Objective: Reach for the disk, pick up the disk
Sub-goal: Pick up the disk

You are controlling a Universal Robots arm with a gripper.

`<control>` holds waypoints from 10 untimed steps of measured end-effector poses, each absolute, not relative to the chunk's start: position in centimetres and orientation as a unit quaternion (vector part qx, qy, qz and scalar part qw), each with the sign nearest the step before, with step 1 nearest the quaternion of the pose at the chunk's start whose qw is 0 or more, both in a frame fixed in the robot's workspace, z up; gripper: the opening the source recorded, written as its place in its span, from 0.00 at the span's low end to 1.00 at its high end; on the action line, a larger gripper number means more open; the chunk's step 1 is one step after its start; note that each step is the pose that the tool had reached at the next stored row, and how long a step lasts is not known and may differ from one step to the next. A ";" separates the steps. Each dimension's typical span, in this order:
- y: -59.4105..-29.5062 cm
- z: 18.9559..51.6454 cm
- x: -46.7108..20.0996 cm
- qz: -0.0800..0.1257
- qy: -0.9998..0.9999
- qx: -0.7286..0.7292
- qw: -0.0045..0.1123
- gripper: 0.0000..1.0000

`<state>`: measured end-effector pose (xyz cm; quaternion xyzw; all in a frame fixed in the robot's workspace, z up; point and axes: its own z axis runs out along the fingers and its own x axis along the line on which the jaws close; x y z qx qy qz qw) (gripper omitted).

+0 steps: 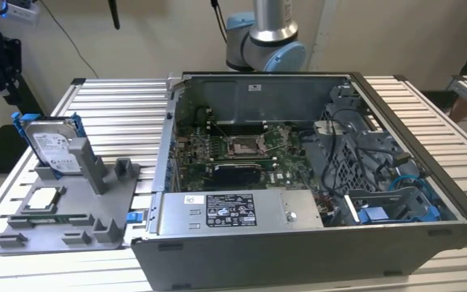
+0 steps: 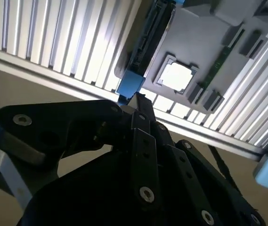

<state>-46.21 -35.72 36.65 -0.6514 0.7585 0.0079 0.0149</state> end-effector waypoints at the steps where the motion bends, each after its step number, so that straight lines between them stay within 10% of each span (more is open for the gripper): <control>1: -35.7 36.6 -46.2 0.007 0.752 -0.659 0.015 0.00; 9: -35.7 36.5 -46.1 0.004 0.715 -0.699 0.020 0.00; 10: -35.7 36.5 -46.1 0.004 0.715 -0.699 0.020 1.00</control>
